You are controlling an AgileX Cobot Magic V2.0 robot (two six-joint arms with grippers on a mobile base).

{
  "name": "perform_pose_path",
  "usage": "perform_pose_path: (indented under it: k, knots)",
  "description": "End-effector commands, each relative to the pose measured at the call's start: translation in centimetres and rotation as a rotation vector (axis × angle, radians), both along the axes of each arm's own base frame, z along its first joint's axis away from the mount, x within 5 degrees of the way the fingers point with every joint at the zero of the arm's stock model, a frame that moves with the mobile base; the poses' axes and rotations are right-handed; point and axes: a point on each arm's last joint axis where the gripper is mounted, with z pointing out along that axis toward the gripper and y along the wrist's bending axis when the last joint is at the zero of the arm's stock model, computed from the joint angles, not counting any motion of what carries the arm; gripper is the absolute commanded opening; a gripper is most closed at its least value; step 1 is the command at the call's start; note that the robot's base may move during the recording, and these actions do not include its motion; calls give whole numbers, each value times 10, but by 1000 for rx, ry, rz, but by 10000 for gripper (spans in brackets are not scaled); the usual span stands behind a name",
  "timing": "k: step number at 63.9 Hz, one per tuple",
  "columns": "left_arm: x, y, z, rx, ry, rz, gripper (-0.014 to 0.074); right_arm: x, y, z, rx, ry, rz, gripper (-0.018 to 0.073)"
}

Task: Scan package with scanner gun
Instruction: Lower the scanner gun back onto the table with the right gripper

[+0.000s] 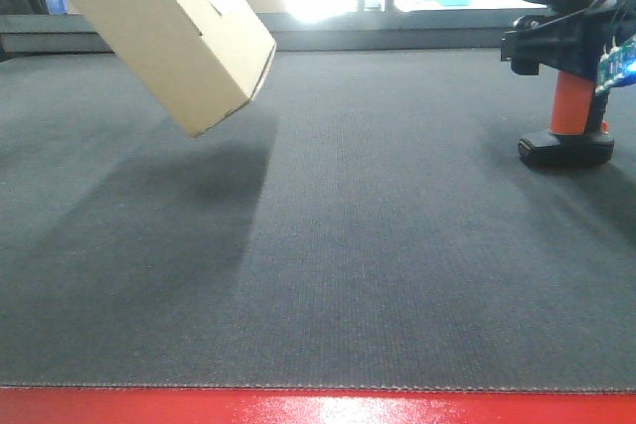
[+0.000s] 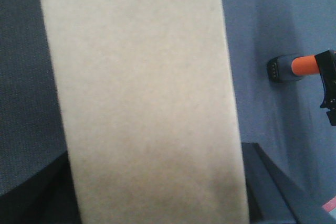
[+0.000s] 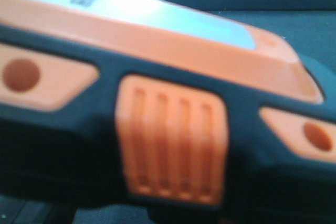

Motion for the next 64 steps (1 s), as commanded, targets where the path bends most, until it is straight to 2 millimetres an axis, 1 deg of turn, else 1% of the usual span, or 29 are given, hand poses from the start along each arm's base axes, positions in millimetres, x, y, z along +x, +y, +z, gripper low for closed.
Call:
perform_pose_path:
  k: [1, 22, 38, 50, 64]
  knots:
    - [-3, -3, 7, -17, -21, -4, -111, -1, -1, 7, 10, -11, -6, 541]
    - [-3, -3, 7, -17, -21, -4, -111, -5, -1, 13, 29, 26, -2, 541]
    - [-3, -3, 7, -17, -21, -4, -111, -16, -2, 17, 33, 27, -1, 541]
    - [-3, -3, 7, -17, -21, -4, -111, -22, -2, 12, 37, 56, -4, 541]
    - [-3, -3, 7, -17, -21, -4, -111, -23, -3, 10, 50, 75, -12, 541]
